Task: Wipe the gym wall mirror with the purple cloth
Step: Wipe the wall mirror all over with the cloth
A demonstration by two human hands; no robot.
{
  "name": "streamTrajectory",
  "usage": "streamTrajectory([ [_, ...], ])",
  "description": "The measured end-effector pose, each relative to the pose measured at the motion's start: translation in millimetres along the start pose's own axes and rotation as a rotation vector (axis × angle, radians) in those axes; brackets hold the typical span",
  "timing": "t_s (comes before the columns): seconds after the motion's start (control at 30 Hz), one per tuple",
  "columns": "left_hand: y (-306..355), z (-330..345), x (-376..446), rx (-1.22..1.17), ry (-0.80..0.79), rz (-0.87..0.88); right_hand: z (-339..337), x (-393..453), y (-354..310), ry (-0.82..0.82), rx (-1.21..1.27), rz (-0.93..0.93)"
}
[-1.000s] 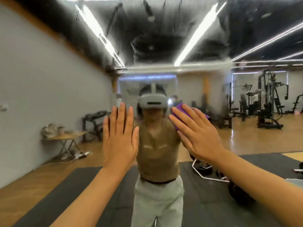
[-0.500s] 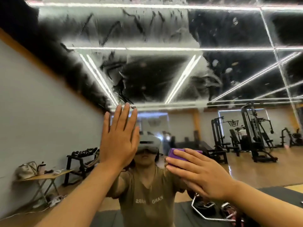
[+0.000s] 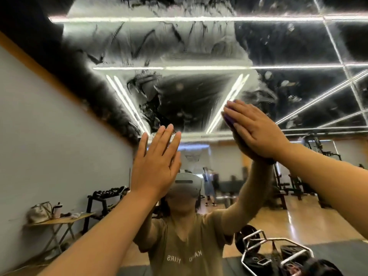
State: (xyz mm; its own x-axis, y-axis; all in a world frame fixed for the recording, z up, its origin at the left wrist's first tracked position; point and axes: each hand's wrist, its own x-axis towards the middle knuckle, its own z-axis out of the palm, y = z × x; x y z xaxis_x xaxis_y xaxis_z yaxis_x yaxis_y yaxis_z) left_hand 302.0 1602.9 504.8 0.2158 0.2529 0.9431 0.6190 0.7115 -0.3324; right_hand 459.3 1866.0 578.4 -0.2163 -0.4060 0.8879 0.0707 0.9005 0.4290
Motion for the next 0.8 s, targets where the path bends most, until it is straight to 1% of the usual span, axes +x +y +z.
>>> streamTrajectory([
  [0.1, 2.9, 1.8, -0.4, 0.015, 0.011, -0.017, 12.0, -6.8, -11.8, 0.118, 0.036, 0.140],
  [0.17, 7.1, 2.4, -2.0, 0.039, 0.013, -0.038, 19.9, -28.9, -26.8, 0.150, 0.077, 0.169],
  [0.27, 17.5, 0.0, -2.8, 0.035, 0.022, -0.075, 24.1, -81.0, -52.0, 0.107, 0.095, 0.090],
  [0.37, 32.4, -1.0, -12.1, -0.075, -0.043, -0.139, 27.9, -141.8, -78.6, 0.021, 0.051, -0.022],
  [0.47, 39.2, 1.7, -27.7, -0.029, -0.084, -0.100, 25.8, -176.9, -86.8, -0.080, -0.023, -0.168],
  [0.57, 37.0, 2.6, -32.5, -0.022, -0.120, -0.093, 21.2, -173.7, -73.7, -0.137, -0.055, -0.266],
  [0.63, 37.4, 2.9, -33.0, -0.015, -0.138, -0.089, 20.4, -159.0, -61.4, -0.149, -0.051, -0.299],
  [0.7, 38.0, 2.3, -33.3, 0.001, -0.141, -0.081, 17.5, -130.9, -46.2, -0.131, -0.030, -0.266],
  [0.8, 38.3, 1.4, -33.5, 0.022, -0.147, -0.072, 8.8, -70.2, -18.6, -0.049, 0.003, -0.113],
])
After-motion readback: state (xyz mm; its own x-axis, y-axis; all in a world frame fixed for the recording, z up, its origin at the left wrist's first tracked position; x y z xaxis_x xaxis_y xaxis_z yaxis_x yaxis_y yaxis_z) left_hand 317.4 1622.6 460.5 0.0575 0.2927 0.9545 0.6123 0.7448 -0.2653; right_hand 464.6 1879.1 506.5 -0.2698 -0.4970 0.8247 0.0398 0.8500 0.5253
